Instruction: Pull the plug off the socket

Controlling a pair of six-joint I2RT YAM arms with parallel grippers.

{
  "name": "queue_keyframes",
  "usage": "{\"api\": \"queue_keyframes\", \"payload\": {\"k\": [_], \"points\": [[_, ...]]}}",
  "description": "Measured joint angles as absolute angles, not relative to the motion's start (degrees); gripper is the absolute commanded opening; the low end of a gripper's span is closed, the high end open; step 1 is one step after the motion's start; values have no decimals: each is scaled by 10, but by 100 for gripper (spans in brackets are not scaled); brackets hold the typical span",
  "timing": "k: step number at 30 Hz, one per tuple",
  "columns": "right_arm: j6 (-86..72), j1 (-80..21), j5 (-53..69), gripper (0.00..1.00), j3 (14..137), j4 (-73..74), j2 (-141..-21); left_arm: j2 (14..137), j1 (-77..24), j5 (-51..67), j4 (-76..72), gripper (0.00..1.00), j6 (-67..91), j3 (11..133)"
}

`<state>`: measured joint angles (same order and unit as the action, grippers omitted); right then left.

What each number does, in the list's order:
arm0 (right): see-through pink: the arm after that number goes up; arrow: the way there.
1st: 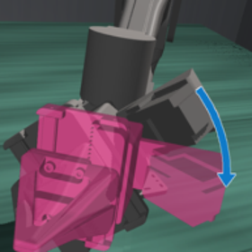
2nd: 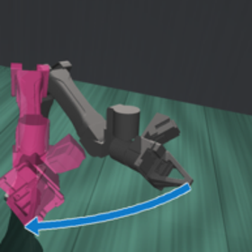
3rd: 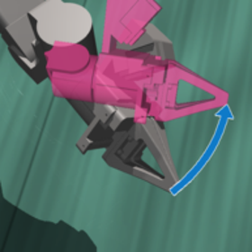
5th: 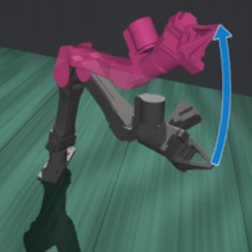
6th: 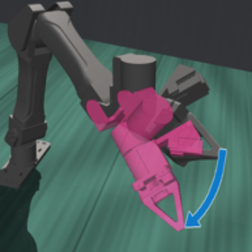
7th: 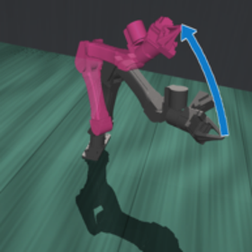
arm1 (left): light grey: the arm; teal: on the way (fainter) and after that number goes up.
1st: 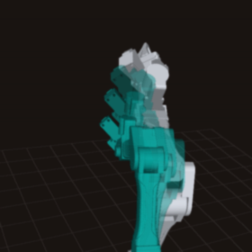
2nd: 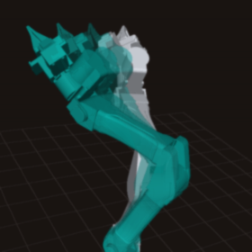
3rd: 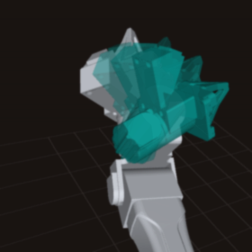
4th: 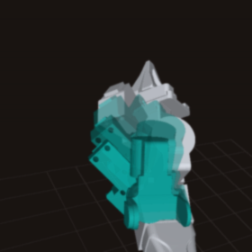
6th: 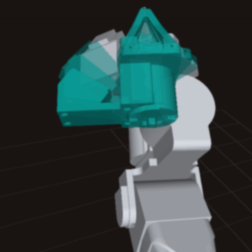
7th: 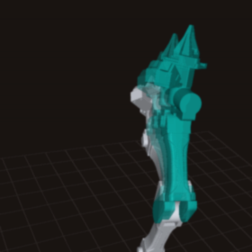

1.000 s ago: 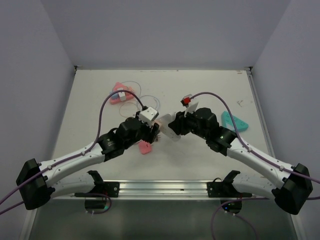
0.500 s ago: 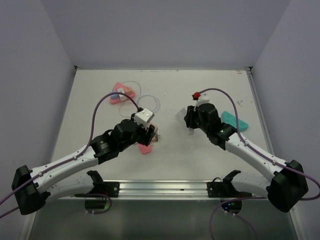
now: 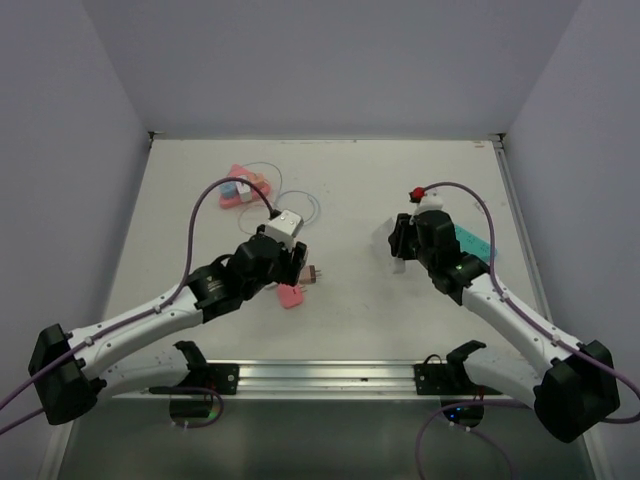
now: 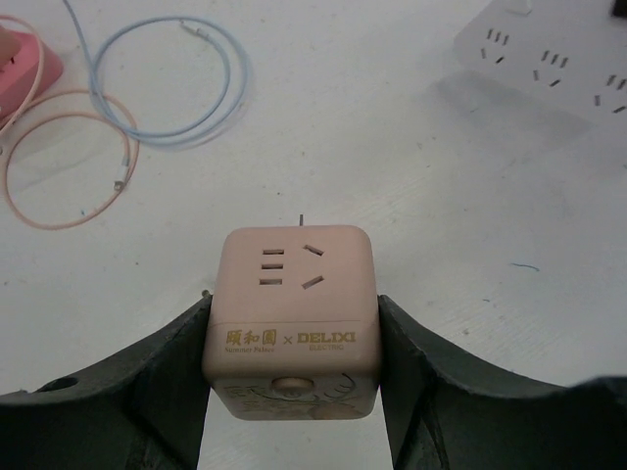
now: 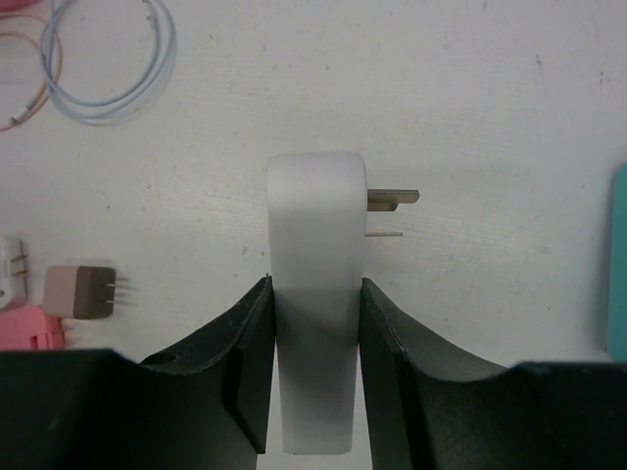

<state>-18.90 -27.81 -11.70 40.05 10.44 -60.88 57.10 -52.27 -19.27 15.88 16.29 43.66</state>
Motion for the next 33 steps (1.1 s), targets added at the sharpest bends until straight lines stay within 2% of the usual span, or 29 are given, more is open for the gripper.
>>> {"api": "queue_keyframes", "payload": {"k": [9,14,16,20,21,28,29,30,33], "points": [[-227,-264,-46,0,365,51,-585,760,-397,-179,106,1,189,446],[-240,-258,-27,0,356,34,-583,848,-391,-165,62,4,188,484],[-245,-252,-20,0,350,23,-580,864,-392,-157,38,8,187,489],[-260,-238,-17,0,333,3,-573,899,-392,-141,0,26,185,493],[-263,-234,-15,0,330,0,-573,907,-392,-136,-5,34,185,493],[-312,-179,0,0,308,-46,-587,923,-392,-124,-21,61,192,486],[-319,-172,1,0,306,-54,-592,922,-392,-123,-24,66,195,483],[-324,-165,2,0,305,-60,-597,921,-392,-123,-25,78,196,479],[-343,-144,5,0,304,-86,-620,912,-392,-123,-23,92,204,471]]}}
